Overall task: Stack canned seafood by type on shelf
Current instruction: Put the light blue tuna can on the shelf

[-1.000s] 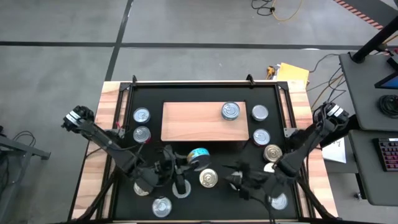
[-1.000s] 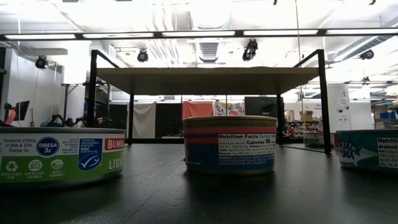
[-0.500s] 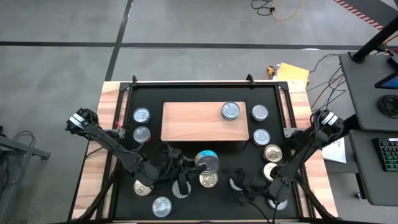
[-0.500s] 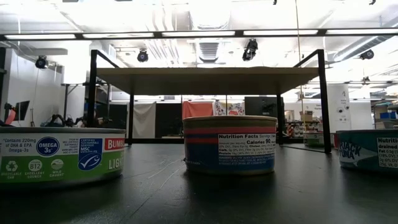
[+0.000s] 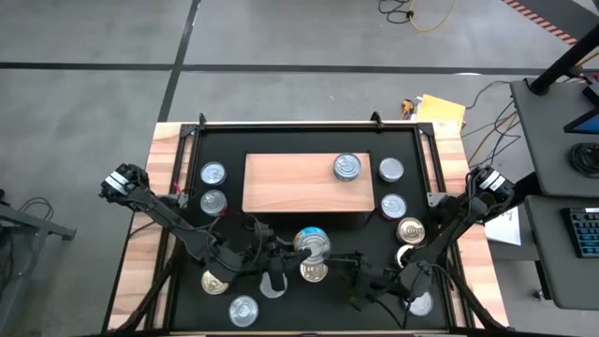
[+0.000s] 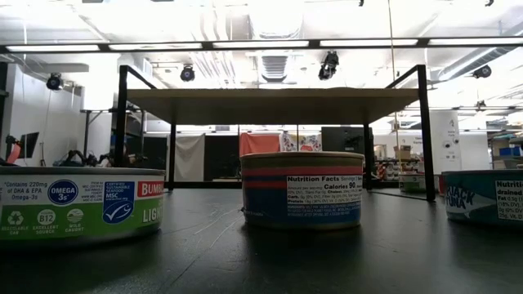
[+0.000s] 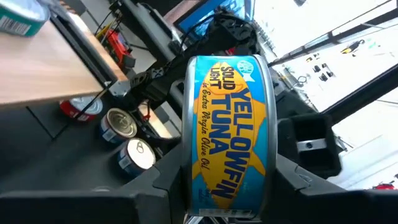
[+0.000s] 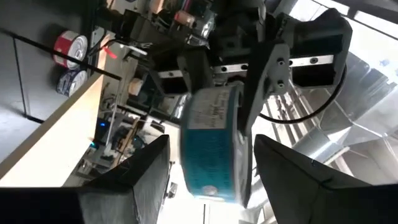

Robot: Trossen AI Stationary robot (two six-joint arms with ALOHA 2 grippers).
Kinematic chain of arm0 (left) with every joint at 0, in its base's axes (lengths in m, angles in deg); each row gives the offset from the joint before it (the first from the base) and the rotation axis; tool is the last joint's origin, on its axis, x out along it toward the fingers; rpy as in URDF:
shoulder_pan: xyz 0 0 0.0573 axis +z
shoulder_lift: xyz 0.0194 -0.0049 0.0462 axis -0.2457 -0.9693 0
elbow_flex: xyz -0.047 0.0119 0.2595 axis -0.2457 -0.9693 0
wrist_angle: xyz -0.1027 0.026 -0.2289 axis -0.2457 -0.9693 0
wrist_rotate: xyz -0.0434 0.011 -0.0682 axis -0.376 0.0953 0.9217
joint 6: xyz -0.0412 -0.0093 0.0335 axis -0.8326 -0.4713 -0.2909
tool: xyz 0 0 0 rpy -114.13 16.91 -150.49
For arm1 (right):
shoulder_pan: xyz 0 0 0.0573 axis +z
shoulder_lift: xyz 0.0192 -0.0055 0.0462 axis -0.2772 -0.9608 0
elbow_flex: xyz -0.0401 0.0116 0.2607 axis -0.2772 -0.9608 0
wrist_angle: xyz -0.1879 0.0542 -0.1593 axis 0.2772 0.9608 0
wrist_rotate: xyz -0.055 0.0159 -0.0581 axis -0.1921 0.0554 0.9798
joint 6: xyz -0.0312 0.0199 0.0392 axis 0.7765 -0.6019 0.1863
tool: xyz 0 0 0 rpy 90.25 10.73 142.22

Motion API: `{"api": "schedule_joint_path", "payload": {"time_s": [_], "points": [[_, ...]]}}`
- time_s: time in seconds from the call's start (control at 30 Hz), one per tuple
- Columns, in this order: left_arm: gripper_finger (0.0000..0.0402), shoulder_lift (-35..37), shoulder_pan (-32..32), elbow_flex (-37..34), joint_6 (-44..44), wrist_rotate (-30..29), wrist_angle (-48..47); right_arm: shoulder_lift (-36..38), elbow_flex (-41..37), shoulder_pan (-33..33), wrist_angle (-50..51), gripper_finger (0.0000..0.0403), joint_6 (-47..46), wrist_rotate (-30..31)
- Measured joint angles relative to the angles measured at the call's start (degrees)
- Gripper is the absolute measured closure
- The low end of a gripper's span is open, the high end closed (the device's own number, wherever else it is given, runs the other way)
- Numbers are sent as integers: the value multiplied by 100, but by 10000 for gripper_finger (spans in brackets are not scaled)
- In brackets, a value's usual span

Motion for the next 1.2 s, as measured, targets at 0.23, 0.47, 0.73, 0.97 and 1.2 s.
{"api": "schedule_joint_path", "payload": {"time_s": [0.23, 0.47, 0.73, 0.97, 1.2], "points": [[280, -150, -1, 11, -155, 71, 203, -52, 118, -174, 7, 179, 242, -38], [280, -162, -13, 11, -79, 142, 220, -92, 152, -228, -2, 193, 196, -25], [203, -155, -9, 20, 421, 160, 219, -116, 177, -231, 17, 273, -92, 4], [73, -77, -9, 20, 1721, 150, 229, -35, 173, -242, 26, 273, -732, 105], [47, 255, -9, 20, 2800, -147, 236, 300, 172, -253, 15, 273, -1735, 322]]}}
